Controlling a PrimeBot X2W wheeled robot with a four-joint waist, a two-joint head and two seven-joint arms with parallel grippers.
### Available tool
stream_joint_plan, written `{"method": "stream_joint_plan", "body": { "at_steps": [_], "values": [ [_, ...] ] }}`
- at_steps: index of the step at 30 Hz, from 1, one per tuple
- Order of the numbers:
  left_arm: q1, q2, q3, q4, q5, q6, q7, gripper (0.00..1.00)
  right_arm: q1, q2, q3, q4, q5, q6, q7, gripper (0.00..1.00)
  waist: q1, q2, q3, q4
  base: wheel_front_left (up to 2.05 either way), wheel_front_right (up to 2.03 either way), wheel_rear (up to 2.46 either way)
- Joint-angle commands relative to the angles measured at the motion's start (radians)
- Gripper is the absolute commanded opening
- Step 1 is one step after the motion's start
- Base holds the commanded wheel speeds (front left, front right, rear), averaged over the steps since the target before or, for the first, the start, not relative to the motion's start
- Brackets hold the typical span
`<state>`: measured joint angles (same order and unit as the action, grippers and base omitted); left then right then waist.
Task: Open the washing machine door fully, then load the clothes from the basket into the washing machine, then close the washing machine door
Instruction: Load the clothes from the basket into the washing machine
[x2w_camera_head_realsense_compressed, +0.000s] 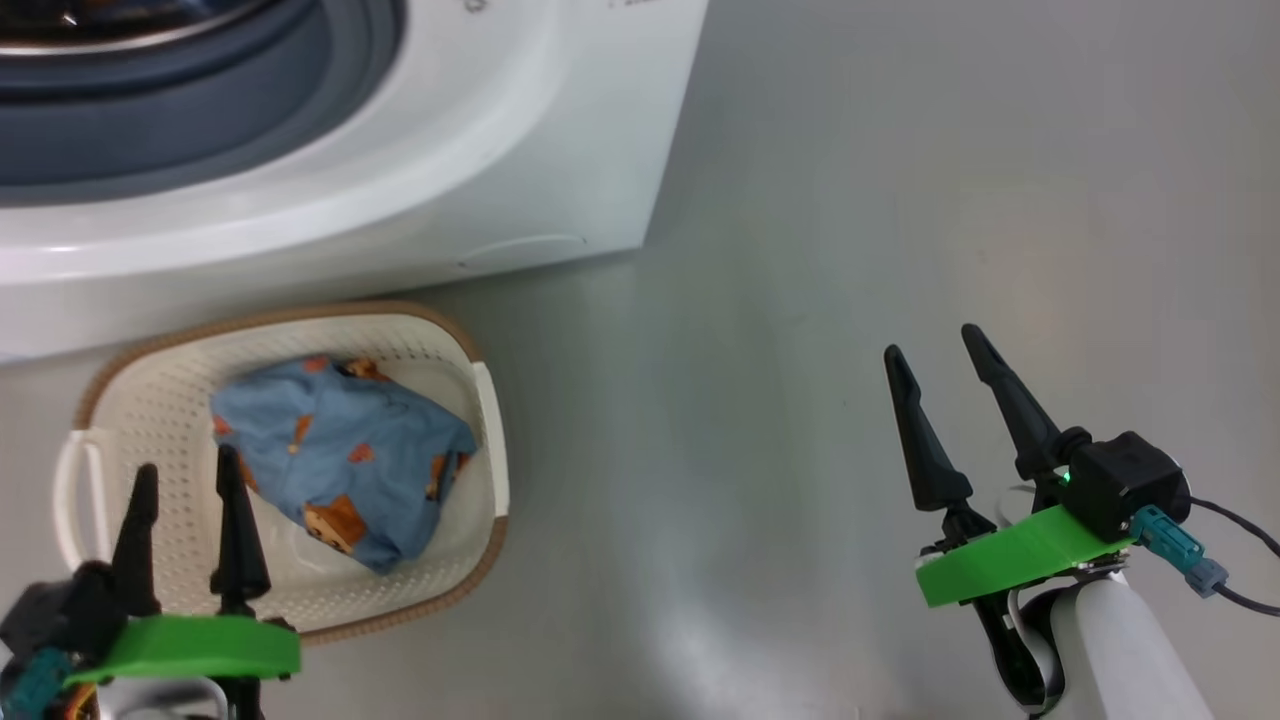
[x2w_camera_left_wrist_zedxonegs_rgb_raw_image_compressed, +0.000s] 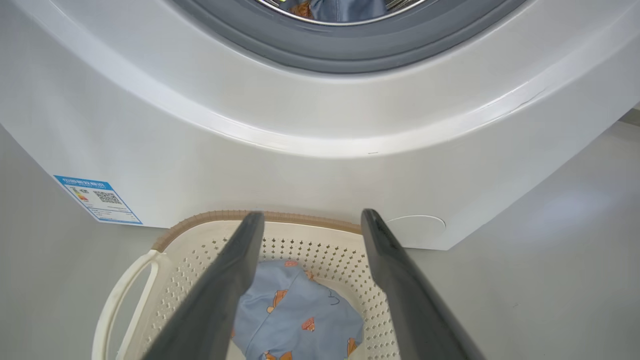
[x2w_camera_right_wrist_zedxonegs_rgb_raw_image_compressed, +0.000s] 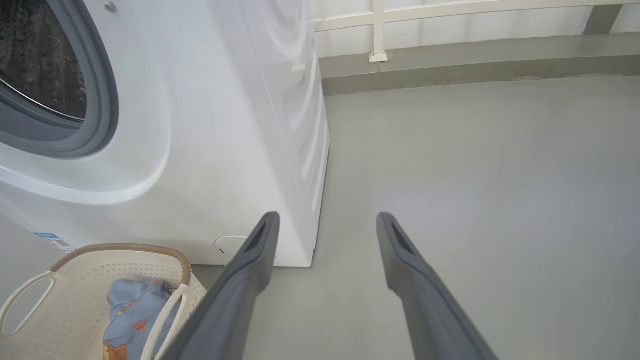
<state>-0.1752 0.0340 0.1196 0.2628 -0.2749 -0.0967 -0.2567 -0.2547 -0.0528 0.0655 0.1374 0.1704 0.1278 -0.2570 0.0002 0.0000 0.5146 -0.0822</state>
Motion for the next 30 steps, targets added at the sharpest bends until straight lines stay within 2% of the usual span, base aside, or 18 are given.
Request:
{"method": "stream_joint_plan", "body": {
  "at_steps": [1, 7, 16, 24, 30],
  "values": [
    [-0.025, 0.016, 0.041, 0.011, 0.004, -0.011, -0.005, 1.00, -0.005, 0.003, 0.027, -0.028, 0.005, 0.003, -0.005, 1.00, -0.0002, 0.0000, 0.067, -0.035, 0.00, 0.00, 0.00],
    [-0.116, 0.024, 0.055, 0.138, 0.017, -0.028, -0.005, 1.00, -0.019, 0.003, 0.027, -0.042, 0.015, 0.003, -0.005, 1.00, -0.0002, 0.0000, 0.147, -0.055, 0.00, 0.00, 0.00],
    [-0.254, 0.092, 0.026, 0.310, 0.009, -0.033, -0.005, 1.00, -0.050, 0.003, 0.038, -0.061, 0.037, 0.003, -0.005, 1.00, -0.0002, 0.0000, 0.251, -0.086, 0.00, 0.00, 0.00],
    [-0.385, 0.190, -0.076, 0.511, -0.040, -0.034, -0.002, 1.00, -0.071, 0.003, 0.027, -0.085, 0.046, 0.003, -0.005, 1.00, -0.0002, 0.0000, 0.335, -0.113, 0.00, 0.00, 0.00],
    [-0.486, 0.238, -0.139, 0.628, -0.045, -0.034, 0.016, 1.00, -0.071, 0.003, 0.021, -0.098, 0.055, 0.003, -0.005, 1.00, -0.0002, 0.0000, 0.394, -0.119, 0.00, 0.00, 0.00]
  ]
}}
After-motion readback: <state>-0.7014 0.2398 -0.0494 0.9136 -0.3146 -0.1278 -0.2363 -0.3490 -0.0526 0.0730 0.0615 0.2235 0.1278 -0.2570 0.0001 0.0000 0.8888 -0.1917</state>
